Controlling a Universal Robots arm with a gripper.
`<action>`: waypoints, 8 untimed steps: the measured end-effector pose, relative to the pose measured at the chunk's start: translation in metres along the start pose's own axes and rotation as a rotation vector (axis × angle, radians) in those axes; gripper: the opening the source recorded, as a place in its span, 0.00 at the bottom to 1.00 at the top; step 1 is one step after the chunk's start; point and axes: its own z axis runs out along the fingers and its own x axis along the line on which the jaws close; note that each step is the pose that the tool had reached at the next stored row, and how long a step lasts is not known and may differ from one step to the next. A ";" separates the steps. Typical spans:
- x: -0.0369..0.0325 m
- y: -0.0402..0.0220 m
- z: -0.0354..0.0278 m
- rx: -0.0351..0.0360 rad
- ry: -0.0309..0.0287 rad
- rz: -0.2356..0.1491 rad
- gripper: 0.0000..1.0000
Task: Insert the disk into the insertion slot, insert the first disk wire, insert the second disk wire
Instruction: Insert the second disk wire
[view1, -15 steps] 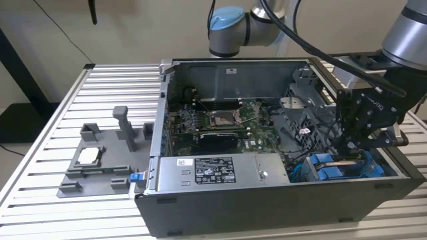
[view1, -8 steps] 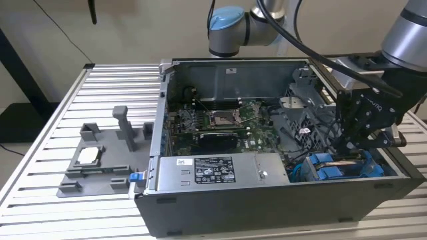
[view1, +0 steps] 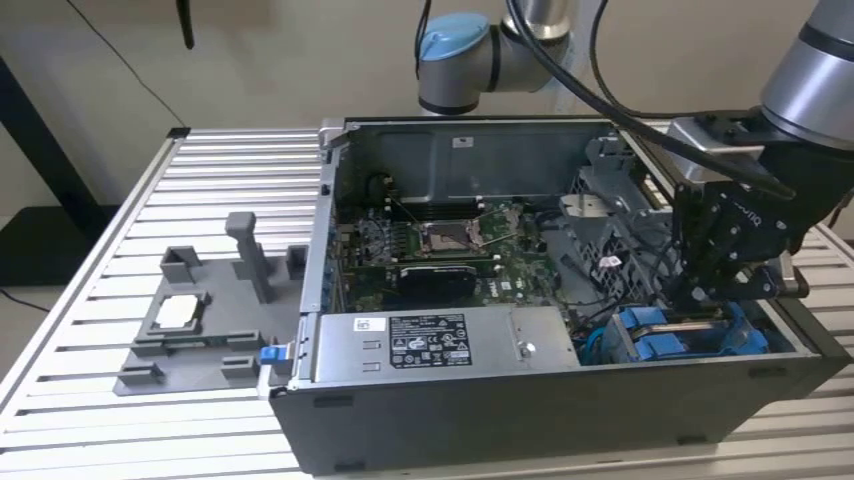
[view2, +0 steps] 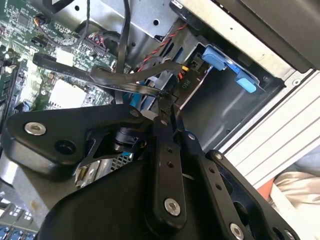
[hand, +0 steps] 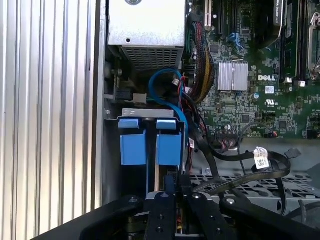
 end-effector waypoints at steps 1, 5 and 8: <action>0.0001 0.0000 0.0008 0.0000 -0.0004 0.003 0.16; 0.0002 -0.0001 0.0013 -0.0001 0.0002 0.006 0.16; 0.0002 -0.0001 0.0015 -0.0001 -0.0002 0.005 0.16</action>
